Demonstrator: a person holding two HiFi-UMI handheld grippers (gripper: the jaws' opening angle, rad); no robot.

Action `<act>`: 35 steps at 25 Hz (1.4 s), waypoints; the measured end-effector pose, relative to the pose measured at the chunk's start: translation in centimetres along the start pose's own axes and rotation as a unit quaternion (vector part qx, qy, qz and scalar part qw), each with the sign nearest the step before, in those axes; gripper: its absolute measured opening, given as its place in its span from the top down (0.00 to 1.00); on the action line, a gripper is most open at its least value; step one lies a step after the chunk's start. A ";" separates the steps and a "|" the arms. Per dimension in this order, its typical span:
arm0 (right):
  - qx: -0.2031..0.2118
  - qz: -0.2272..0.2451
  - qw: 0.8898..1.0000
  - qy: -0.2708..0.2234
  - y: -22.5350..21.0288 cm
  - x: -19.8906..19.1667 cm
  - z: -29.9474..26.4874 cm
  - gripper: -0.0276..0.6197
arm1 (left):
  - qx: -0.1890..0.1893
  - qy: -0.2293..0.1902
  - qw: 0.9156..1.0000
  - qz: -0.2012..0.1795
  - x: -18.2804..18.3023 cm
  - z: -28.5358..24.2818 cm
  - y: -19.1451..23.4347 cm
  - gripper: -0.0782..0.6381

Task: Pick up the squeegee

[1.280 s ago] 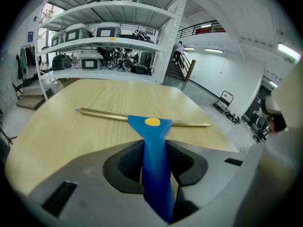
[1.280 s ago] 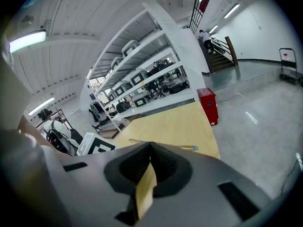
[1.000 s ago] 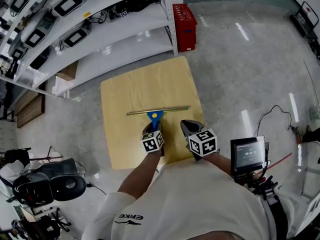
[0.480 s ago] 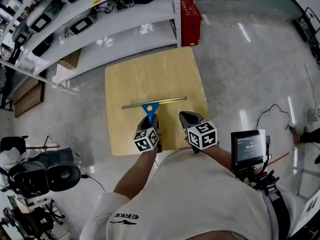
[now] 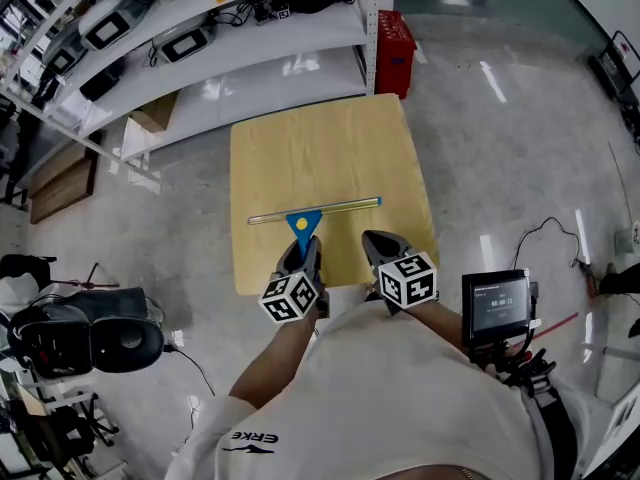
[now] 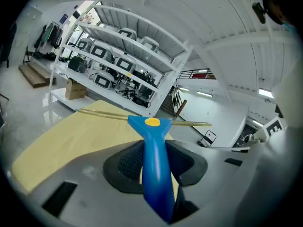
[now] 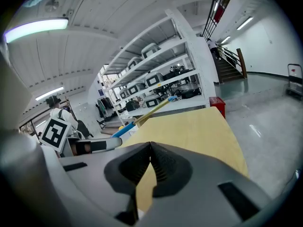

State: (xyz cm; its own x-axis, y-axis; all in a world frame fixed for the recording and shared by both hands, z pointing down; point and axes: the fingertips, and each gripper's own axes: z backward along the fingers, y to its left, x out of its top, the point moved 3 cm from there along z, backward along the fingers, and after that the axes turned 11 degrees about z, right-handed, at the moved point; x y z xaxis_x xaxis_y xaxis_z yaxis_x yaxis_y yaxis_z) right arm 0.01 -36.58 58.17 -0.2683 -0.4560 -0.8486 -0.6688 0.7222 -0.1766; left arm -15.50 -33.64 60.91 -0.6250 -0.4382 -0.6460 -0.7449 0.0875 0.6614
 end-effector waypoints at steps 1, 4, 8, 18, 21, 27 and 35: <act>0.000 0.000 1.000 0.000 0.6 -0.2 0.2 0.95 | -0.002 -0.003 1.000 0.002 0.0 0.8 0.1 0.71; 0.000 0.007 1.000 -0.002 2.8 -0.5 0.6 0.95 | -0.006 -0.007 1.000 0.011 -0.1 3.2 0.7 0.71; -0.016 0.023 1.000 -0.014 7.6 -0.7 2.5 0.95 | -0.012 -0.009 1.000 0.027 -0.6 8.5 2.1 0.71; -0.035 0.028 0.999 -0.026 10.7 -1.0 4.8 0.95 | -0.025 -0.011 0.999 0.043 -1.9 12.2 2.4 0.71; -0.045 0.025 0.998 -0.025 10.4 -1.1 5.0 0.95 | -0.031 -0.005 0.998 0.045 -1.9 11.8 2.1 0.71; -0.067 0.017 0.997 -0.019 12.5 -3.9 8.0 0.95 | -0.046 0.005 0.998 0.044 -3.9 15.1 1.6 0.71; -0.061 0.035 0.997 -0.036 13.6 -3.8 11.0 0.95 | -0.050 -0.013 0.998 0.039 -4.3 17.8 -0.3 0.71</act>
State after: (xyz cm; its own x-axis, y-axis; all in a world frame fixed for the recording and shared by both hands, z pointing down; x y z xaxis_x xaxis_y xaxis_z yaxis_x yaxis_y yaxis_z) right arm -0.47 -19.31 53.47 -0.2698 -0.3660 -0.8906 -0.7304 0.6805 -0.0584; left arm -16.71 -15.90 56.72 -0.6877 -0.4097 -0.5993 -0.6671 0.0310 0.7443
